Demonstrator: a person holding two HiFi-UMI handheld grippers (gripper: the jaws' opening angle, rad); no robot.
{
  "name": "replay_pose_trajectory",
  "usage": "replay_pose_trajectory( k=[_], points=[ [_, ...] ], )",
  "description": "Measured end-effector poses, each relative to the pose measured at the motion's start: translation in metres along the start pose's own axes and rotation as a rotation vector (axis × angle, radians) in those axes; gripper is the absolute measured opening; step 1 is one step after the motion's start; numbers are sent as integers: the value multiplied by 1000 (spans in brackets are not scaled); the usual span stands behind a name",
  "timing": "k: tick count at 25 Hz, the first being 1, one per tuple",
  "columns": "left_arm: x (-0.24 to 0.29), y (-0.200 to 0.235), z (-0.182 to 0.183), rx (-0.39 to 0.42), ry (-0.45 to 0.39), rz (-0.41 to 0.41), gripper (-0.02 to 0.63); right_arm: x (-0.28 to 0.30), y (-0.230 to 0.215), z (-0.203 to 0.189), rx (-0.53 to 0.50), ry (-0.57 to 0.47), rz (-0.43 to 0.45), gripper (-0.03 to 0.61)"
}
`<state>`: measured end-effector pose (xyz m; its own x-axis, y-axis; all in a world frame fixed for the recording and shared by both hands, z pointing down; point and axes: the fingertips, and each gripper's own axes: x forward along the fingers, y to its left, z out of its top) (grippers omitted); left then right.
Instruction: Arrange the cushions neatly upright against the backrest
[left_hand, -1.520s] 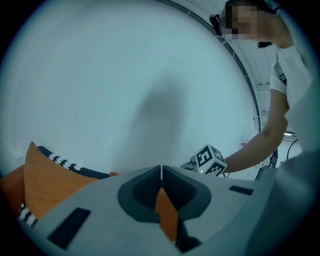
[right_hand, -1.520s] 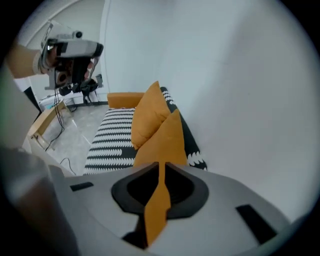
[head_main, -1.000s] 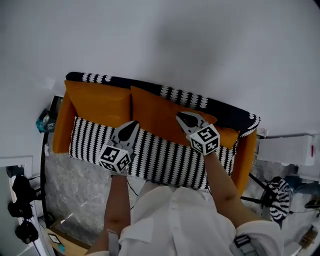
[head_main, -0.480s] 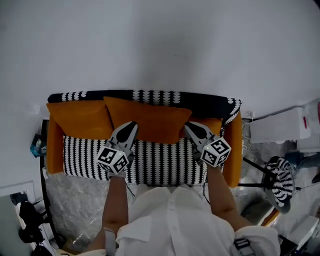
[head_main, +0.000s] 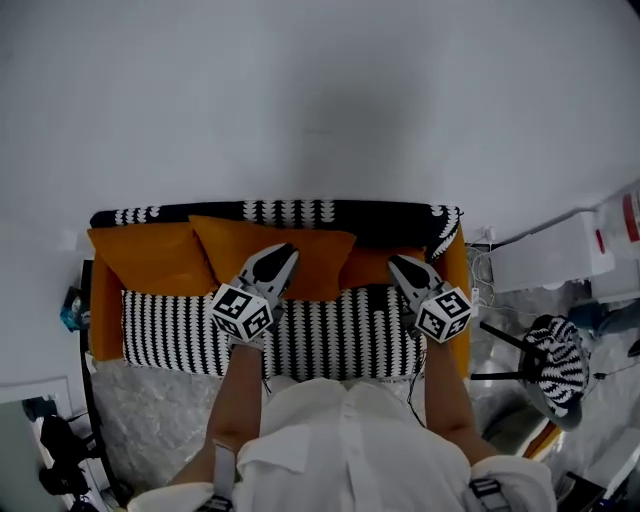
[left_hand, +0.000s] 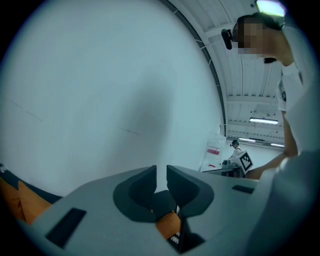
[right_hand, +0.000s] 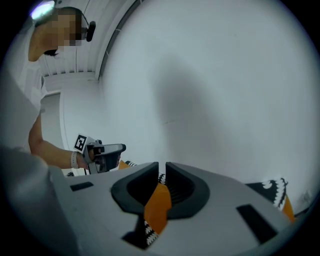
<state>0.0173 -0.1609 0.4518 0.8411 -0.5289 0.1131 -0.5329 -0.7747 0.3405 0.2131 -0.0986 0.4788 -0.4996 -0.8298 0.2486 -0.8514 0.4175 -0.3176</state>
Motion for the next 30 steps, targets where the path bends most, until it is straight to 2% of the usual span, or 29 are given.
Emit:
replay_pose_trajectory(
  k=[6,12,15,19,23,30],
  points=[
    [40,-12,-10,21,19,-17,75,-7,-41,-10,-71,80,1,78],
    [68,-26,-56,-9,85,-27,75,-11,-76,-47,-98,191,12,97],
    [76,-32,-80,-21,129,-28,80,-8,-90,-77,-116,263,27,129],
    [89,-33,-110,-46,175,-25,95,1,-110,-129,-177,407,59,170],
    [108,-20,-131,-64,192,-14,98,24,-134,-175,-325,585,109,200],
    [124,-1,-164,-97,196,9,98,64,-162,-259,-518,859,230,235]
  ],
)
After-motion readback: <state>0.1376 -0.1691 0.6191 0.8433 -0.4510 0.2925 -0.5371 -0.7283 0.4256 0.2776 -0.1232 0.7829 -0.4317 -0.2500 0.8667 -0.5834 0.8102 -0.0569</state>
